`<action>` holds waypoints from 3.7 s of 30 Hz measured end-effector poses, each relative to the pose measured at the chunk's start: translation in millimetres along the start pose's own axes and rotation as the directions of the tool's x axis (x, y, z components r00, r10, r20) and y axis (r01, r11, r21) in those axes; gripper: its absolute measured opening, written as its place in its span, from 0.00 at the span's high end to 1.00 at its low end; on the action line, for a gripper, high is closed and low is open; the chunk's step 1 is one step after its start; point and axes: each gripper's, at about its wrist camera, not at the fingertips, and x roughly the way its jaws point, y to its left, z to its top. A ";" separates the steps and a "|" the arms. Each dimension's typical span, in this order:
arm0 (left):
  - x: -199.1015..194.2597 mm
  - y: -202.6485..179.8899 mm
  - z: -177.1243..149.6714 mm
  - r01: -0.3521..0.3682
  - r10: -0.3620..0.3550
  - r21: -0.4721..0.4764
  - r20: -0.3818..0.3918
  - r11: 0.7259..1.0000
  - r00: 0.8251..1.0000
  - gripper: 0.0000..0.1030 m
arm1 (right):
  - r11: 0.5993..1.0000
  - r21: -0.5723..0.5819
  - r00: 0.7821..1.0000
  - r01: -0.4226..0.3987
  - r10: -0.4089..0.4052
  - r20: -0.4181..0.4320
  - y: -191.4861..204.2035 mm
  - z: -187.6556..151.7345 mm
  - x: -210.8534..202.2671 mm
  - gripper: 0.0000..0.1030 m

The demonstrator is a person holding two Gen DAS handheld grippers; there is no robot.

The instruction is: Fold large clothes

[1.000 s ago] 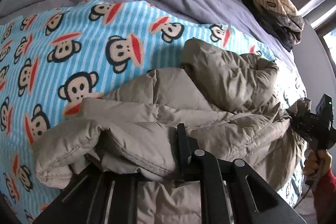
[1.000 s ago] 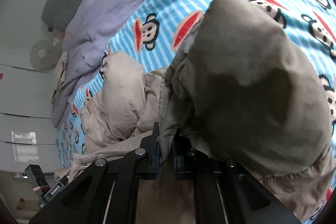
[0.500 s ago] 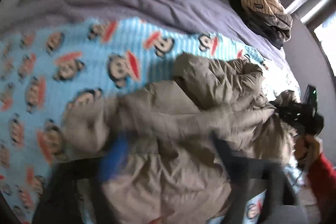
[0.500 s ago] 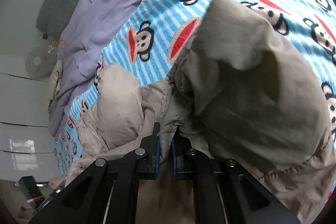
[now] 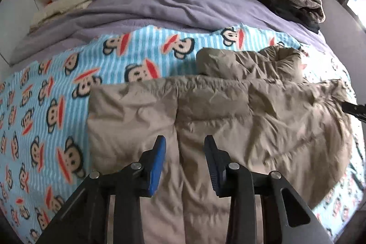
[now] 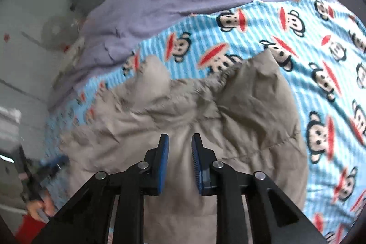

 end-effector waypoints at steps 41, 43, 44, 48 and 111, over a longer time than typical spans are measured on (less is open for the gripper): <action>72.2 107.2 -1.9 -0.301 0.287 -0.249 -0.092 0.921 0.953 0.51 | 0.955 0.068 0.957 0.290 -0.291 0.011 -54.0 -7.8 44.3 0.85; 52.6 103.2 -6.0 -0.293 0.283 -0.231 -0.077 0.928 0.956 0.51 | 0.959 0.072 0.961 0.274 -0.276 0.021 -50.2 -10.7 32.0 0.85; 43.2 101.7 -8.2 -0.291 0.282 -0.224 -0.071 0.930 0.957 0.51 | 0.964 0.077 0.966 0.255 -0.258 0.027 -47.7 -12.5 22.0 0.85; 9.4 90.3 -26.0 -0.268 0.258 -0.203 -0.075 0.942 0.963 0.51 | 0.973 0.102 0.977 0.207 -0.212 0.035 -41.2 -30.7 -6.6 0.85; -44.8 17.3 -166.7 -0.076 0.004 -0.285 -0.248 0.955 0.969 0.02 | 0.896 0.435 0.959 -0.087 0.194 -0.209 -37.1 -212.3 -16.0 0.16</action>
